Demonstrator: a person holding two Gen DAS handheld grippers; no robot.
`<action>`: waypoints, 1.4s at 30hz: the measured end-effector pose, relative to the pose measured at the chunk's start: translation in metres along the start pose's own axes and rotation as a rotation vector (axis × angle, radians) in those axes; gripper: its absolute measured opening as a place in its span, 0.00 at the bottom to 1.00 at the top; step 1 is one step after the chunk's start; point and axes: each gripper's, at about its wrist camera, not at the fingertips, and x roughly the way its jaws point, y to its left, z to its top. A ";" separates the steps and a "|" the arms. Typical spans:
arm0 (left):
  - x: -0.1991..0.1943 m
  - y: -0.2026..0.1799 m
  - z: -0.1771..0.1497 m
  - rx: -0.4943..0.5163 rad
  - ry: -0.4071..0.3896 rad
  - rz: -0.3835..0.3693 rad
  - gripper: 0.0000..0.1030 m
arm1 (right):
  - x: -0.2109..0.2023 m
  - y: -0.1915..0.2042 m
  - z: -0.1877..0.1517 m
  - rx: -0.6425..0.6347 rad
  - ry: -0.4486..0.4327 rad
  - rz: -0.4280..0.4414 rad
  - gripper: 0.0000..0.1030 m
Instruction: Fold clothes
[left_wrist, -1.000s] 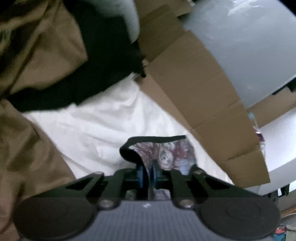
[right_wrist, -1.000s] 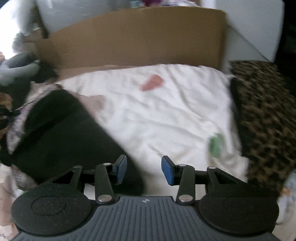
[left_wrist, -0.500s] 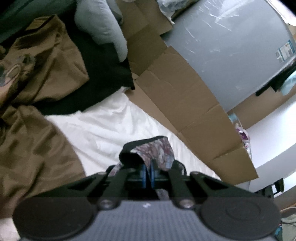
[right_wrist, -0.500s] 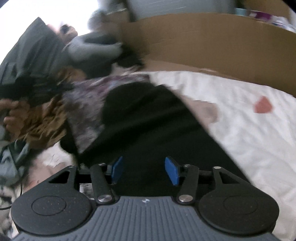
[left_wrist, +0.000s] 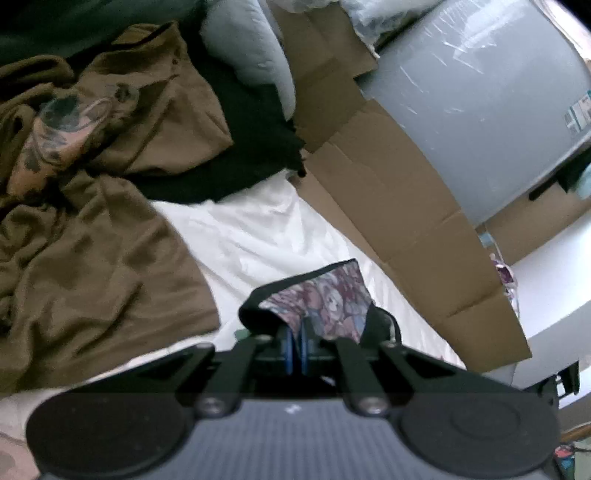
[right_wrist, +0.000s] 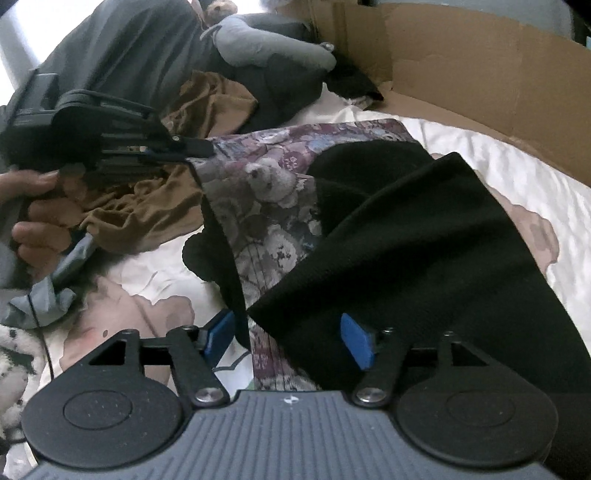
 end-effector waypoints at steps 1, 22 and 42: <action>-0.002 0.001 -0.001 -0.001 0.004 0.002 0.04 | 0.002 0.001 0.001 -0.002 0.004 -0.009 0.68; -0.035 0.016 -0.030 -0.013 0.049 0.053 0.04 | 0.019 -0.043 0.011 0.200 0.105 -0.097 0.02; -0.158 0.026 -0.047 -0.033 -0.005 0.277 0.04 | -0.133 -0.143 -0.005 0.252 0.002 -0.423 0.00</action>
